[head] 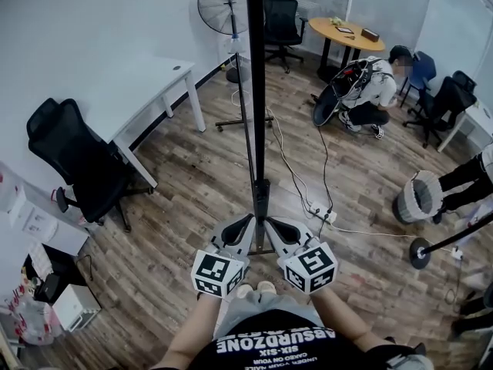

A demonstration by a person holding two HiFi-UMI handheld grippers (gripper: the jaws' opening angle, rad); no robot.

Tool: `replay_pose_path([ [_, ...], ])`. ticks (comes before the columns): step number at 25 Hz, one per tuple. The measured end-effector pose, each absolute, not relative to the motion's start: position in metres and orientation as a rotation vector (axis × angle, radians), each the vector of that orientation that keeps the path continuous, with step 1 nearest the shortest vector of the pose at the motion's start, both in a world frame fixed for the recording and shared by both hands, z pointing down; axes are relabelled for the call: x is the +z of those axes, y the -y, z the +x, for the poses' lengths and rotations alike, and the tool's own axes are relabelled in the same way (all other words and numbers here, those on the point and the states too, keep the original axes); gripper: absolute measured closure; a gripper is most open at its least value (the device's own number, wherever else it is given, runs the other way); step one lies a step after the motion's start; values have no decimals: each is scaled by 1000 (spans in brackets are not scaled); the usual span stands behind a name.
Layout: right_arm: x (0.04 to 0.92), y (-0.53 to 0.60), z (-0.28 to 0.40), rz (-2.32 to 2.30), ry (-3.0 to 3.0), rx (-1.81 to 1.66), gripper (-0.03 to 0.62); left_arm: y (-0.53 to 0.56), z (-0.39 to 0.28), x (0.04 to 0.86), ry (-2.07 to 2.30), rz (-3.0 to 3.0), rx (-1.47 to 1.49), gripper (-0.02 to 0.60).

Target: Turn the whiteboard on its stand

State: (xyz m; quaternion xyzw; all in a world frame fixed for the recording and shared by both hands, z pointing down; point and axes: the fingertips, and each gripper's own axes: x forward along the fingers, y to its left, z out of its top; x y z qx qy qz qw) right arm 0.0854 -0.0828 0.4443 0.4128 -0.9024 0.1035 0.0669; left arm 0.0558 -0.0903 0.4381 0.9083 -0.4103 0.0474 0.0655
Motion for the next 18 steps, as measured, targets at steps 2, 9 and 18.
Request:
replay_pose_path([
  [2, 442, 80, 85, 1245, 2726, 301, 595, 87, 57, 440, 1247, 2727, 138, 575],
  [9, 437, 79, 81, 1262, 2728, 289, 597, 83, 56, 434, 1278, 2720, 124, 575],
  [18, 434, 84, 79, 1267, 2733, 284, 597, 85, 54, 431, 1282, 2725, 123, 575],
])
